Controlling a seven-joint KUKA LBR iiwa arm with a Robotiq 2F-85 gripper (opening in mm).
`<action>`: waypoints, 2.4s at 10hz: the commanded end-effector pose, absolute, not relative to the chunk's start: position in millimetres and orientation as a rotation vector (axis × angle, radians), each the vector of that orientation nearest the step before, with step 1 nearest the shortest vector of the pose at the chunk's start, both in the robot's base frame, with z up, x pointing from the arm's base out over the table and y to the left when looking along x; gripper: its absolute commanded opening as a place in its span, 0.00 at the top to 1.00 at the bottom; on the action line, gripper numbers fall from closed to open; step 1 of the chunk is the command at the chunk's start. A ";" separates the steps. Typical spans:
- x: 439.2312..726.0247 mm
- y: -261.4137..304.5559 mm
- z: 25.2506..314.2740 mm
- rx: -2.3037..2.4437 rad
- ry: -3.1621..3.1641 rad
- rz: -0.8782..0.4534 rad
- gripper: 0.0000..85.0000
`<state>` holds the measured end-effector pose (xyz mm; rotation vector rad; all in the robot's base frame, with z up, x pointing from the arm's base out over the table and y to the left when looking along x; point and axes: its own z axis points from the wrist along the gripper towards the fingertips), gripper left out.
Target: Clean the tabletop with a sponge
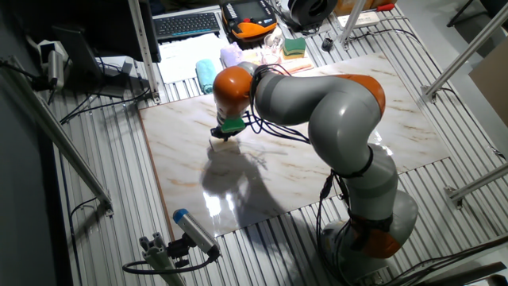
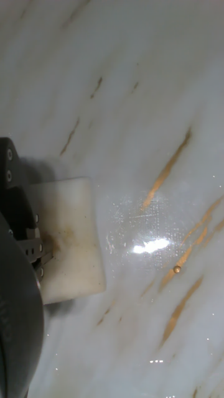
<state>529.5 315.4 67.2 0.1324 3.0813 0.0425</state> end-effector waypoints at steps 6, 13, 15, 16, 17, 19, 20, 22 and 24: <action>529.0 316.6 61.2 0.120 3.073 0.062 1.00; 525.3 320.4 61.3 0.199 3.024 0.036 0.40; 526.6 319.3 61.1 0.179 3.018 0.041 0.40; 527.3 318.8 60.8 0.169 3.012 0.043 0.40; 527.4 318.7 61.6 0.158 3.011 0.032 0.40; 529.0 317.4 64.2 0.110 3.016 0.000 0.40; 530.6 315.9 64.4 0.087 3.024 -0.005 0.40; 532.7 314.0 64.7 0.063 3.031 -0.020 0.60; 532.5 314.5 63.3 0.069 3.032 -0.008 0.60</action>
